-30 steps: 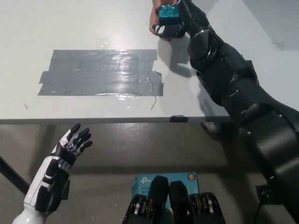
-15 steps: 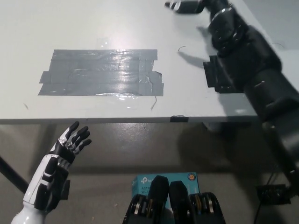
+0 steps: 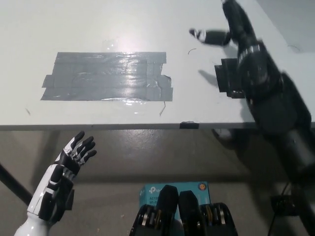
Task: A rubick's cube is kept in the black marked spot on the table and the robot uses its right arm to pick it up and hands it to a person
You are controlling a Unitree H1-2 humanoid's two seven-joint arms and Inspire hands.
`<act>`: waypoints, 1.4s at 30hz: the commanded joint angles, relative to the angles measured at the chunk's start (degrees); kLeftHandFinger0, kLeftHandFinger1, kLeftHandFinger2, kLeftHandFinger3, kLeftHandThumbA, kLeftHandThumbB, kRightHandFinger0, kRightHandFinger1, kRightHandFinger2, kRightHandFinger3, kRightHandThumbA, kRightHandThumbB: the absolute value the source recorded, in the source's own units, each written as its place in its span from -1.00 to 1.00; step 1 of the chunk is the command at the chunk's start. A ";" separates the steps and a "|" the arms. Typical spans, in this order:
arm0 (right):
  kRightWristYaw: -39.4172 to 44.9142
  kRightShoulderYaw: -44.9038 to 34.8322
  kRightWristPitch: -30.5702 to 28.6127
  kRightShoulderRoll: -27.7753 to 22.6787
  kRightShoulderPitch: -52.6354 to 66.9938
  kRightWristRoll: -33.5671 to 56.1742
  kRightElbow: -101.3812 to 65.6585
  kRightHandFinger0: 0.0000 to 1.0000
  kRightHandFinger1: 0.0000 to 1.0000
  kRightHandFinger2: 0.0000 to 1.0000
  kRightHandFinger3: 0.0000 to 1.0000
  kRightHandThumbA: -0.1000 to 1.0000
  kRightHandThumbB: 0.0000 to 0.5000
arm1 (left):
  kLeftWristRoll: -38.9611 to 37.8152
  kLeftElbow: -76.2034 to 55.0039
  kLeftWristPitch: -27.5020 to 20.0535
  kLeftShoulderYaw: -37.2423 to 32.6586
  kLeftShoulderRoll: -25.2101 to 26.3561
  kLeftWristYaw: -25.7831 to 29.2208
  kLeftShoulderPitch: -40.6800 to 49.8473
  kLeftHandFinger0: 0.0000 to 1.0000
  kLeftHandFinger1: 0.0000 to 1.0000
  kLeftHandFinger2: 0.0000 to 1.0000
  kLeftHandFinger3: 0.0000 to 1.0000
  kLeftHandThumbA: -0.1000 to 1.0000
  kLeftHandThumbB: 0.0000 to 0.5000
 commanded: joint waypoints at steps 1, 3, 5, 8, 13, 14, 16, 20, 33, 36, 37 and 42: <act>3.44 -8.71 -1.00 -7.18 28.01 15.75 -77.85 1.00 1.00 1.00 1.00 0.61 0.29 | 0.61 1.62 -1.65 1.31 -0.10 0.88 -4.05 1.00 1.00 1.00 1.00 0.92 -0.33; 2.52 -8.06 -3.92 -7.03 34.41 18.19 -79.78 1.00 1.00 1.00 1.00 0.68 -0.12 | 1.25 2.74 -2.42 1.18 -0.60 1.14 -3.97 1.00 1.00 1.00 1.00 0.97 -0.29; 2.02 -7.73 -5.52 -6.83 37.49 18.73 -79.93 1.00 1.00 1.00 1.00 0.74 -0.25 | 1.71 3.53 -2.88 1.17 -1.00 1.48 -4.03 1.00 1.00 1.00 1.00 0.99 -0.28; 0.99 -7.29 -9.37 -5.56 44.05 18.95 -76.95 1.00 1.00 1.00 1.00 1.00 -0.17 | 2.97 5.25 -4.20 1.26 -2.07 2.49 -3.77 1.00 1.00 1.00 1.00 1.00 -0.32; 0.69 -6.81 -14.49 -4.64 48.50 19.34 -69.93 1.00 1.00 1.00 1.00 1.00 -0.19 | 3.15 6.66 -4.74 1.55 -2.34 2.76 -3.47 1.00 1.00 1.00 1.00 1.00 -0.35; 0.82 -6.91 -15.41 -4.32 49.47 20.33 -67.89 1.00 1.00 1.00 1.00 1.00 -0.15 | 2.95 6.89 -4.54 1.79 -2.30 2.80 -3.37 1.00 1.00 1.00 1.00 1.00 -0.34; 0.99 -7.22 -16.20 -3.88 50.38 21.30 -64.98 1.00 1.00 1.00 1.00 1.00 -0.09 | 2.86 7.11 -4.34 2.24 -2.21 3.08 -3.25 1.00 1.00 1.00 1.00 0.99 -0.29; 1.03 -8.62 -19.77 -3.37 52.93 20.99 -53.74 1.00 1.00 1.00 1.00 1.00 -0.18 | 4.06 8.40 -5.03 3.95 -1.57 4.29 -2.10 1.00 1.00 1.00 1.00 1.00 -0.22; 4.98 -10.45 -26.09 -4.53 58.42 23.91 -42.92 1.00 1.00 1.00 1.00 1.00 -0.18 | 3.63 9.84 -5.30 6.87 -0.80 3.94 -0.75 1.00 1.00 1.00 1.00 0.92 -0.33; 6.29 -10.98 -27.02 -4.72 59.32 25.86 -40.94 1.00 1.00 1.00 1.00 1.00 -0.33 | 3.78 10.47 -5.09 7.15 -0.59 3.80 -0.65 1.00 1.00 1.00 1.00 0.93 -0.34; 6.81 -11.29 -27.45 -4.84 59.41 26.62 -39.77 1.00 1.00 1.00 1.00 1.00 -0.38 | 4.11 10.66 -4.87 7.23 -0.64 3.90 -0.65 1.00 1.00 1.00 1.00 0.95 -0.33; 8.30 -12.33 -27.72 -4.55 58.41 28.79 -34.78 1.00 1.00 1.00 1.00 1.00 -0.15 | 7.00 10.96 -3.76 7.31 -1.28 5.13 -0.40 1.00 1.00 1.00 1.00 1.00 -0.45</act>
